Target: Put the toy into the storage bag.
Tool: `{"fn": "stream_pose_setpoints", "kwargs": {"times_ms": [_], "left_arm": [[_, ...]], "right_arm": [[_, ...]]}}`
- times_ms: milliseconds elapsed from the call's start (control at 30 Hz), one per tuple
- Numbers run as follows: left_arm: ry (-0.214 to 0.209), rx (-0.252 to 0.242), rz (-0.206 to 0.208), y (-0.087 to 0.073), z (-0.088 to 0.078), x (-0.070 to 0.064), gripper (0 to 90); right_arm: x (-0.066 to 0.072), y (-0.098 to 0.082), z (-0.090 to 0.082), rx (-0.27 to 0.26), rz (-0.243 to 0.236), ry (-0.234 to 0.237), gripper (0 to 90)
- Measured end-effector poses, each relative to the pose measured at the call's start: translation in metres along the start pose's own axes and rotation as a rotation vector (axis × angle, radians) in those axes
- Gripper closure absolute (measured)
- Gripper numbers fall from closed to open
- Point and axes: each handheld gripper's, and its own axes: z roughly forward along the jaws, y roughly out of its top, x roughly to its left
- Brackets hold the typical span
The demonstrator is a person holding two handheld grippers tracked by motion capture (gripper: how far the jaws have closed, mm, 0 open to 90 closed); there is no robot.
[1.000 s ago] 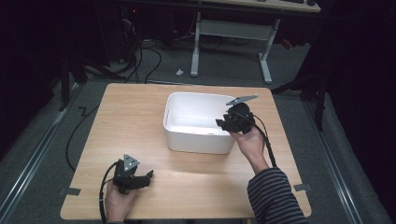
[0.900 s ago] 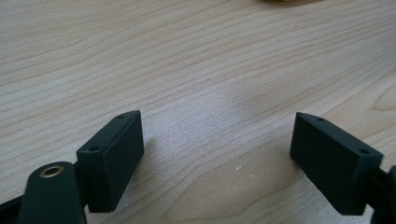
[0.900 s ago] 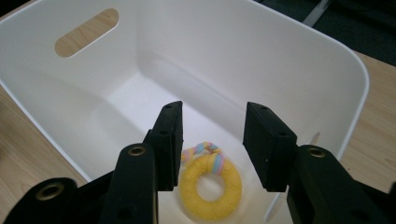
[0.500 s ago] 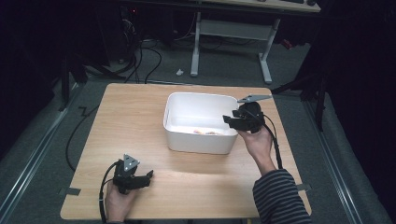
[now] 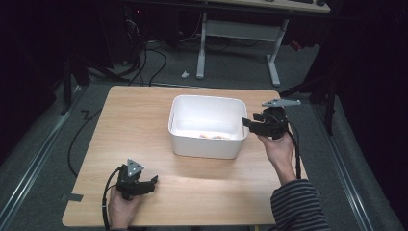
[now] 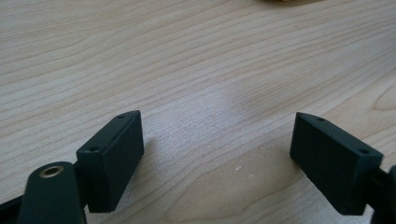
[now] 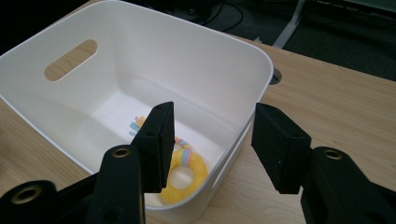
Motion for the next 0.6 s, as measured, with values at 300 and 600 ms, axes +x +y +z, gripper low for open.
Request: {"fn": "stream_pose_setpoints", "kwargs": {"times_ms": [300,600], "left_arm": [[0.000,0.000,0.000,0.000,0.000,0.000,17.8],[0.000,-0.001,0.000,0.000,0.000,0.000,17.8]], "right_arm": [[-0.009,-0.006,-0.019,-0.027,0.013,-0.014,49.1],[-0.017,-0.015,-0.041,-0.052,0.020,-0.031,48.7]]}}
